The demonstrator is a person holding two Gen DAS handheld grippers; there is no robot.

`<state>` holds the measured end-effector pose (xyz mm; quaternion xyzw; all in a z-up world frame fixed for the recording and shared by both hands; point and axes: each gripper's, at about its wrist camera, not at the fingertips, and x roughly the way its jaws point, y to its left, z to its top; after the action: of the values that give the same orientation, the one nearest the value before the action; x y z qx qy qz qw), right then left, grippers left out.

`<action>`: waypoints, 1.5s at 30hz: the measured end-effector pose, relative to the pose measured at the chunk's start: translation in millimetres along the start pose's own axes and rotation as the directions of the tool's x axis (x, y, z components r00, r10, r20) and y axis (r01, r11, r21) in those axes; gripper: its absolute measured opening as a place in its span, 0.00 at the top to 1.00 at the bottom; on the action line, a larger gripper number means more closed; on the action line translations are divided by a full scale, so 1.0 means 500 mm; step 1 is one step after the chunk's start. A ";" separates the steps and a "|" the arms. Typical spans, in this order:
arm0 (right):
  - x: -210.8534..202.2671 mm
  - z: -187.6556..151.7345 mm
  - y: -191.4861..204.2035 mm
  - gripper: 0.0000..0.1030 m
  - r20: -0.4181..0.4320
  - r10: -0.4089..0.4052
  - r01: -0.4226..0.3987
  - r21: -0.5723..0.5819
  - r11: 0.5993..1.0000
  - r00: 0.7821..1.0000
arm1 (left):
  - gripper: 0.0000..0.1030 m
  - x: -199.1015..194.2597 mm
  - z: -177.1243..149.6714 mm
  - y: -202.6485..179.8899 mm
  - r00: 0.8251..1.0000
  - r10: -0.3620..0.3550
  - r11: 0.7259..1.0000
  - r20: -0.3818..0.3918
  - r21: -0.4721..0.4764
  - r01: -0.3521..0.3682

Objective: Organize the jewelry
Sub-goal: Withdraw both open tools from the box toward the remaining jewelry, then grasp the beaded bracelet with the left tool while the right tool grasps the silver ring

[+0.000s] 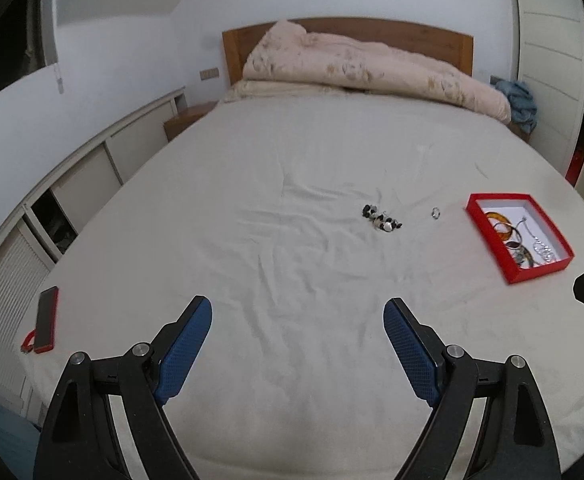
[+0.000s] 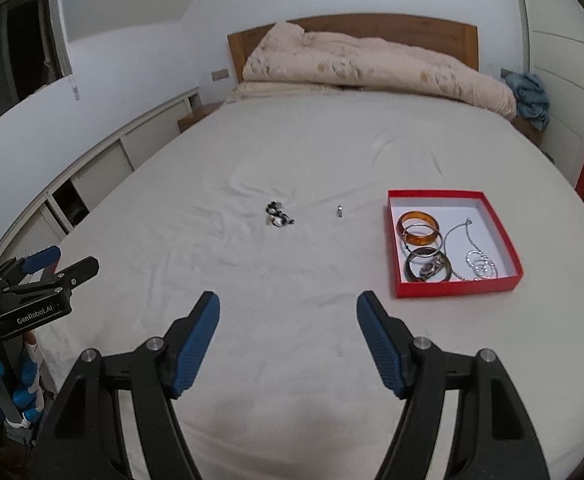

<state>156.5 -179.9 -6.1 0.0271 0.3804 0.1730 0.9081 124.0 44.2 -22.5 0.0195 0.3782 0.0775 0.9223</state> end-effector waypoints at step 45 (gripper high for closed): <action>0.586 0.143 -0.162 0.63 -0.090 -0.064 0.074 0.109 0.991 0.994 | 0.34 0.565 0.150 -0.193 0.958 -0.241 0.964 -0.158 0.072 0.254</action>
<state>421.2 -151.7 -169.7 0.0575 0.4291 0.1209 0.8933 387.1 -4.7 -174.2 0.0082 0.4481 -0.0547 0.8923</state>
